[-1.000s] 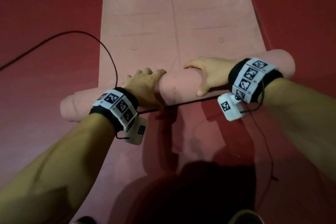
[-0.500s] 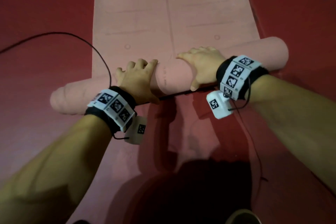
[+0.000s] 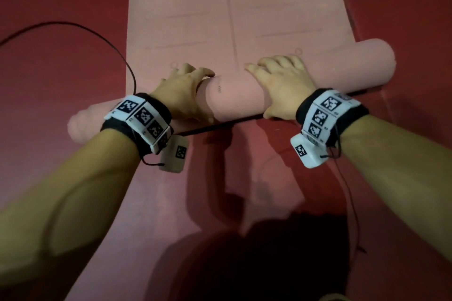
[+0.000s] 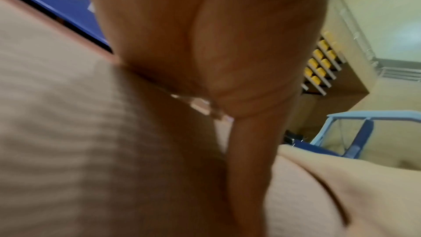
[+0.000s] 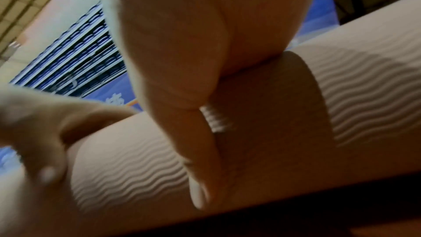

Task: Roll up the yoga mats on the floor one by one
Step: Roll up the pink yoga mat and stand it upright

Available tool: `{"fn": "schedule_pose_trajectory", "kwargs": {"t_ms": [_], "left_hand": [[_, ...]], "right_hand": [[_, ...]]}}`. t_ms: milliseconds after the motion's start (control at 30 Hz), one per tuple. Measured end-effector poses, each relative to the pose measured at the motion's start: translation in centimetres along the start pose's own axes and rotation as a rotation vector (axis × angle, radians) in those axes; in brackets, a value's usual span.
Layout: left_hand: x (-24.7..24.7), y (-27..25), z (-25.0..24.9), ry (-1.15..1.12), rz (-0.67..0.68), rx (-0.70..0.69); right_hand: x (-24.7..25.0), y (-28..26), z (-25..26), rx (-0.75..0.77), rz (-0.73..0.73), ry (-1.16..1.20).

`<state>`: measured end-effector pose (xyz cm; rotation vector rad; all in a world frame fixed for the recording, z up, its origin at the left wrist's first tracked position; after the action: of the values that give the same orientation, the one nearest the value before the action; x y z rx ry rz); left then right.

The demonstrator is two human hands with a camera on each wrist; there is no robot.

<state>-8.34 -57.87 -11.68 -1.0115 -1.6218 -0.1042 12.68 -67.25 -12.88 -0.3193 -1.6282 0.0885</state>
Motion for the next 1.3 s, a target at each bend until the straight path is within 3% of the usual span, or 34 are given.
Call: {"fn": "schedule_pose_trajectory", "kwargs": {"t_ms": [267,667,833,1100,1300], "left_hand": [[-0.9,0.4,-0.1,0.213,-0.048,0.076],[-1.3,-1.7,-1.8,0.265,-0.093,0.111],[-2.2,-4.0,-2.8,0.205,0.000,0.097],[-5.6,-8.1,-3.7,0.083,0.278,0.022],[-8.2,-9.8,-3.8,-0.103,0.365,-0.034]], "right_hand": [[1.3,3.4,-0.2,-0.006,0.176,-0.012],[1.3,0.1,0.4,-0.024,0.037,-0.030],[1.5,-2.5,0.6,-0.019,0.146,-0.007],[-0.1,-8.3,1.8,0.052,0.416,0.010],[-1.0,-10.5,1.8,0.085,0.574,0.084]]}}
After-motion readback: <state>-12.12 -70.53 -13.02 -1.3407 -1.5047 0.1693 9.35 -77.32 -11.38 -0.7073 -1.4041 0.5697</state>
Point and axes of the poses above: each hand's wrist, its own y-axis towards the middle knuckle, its own x-axis out of the back of the hand, z = x × y, the point moved 3 cm from there along y, towards the middle knuckle, and after that the axes turned 9 degrees about -x, right-handed, at the moved point
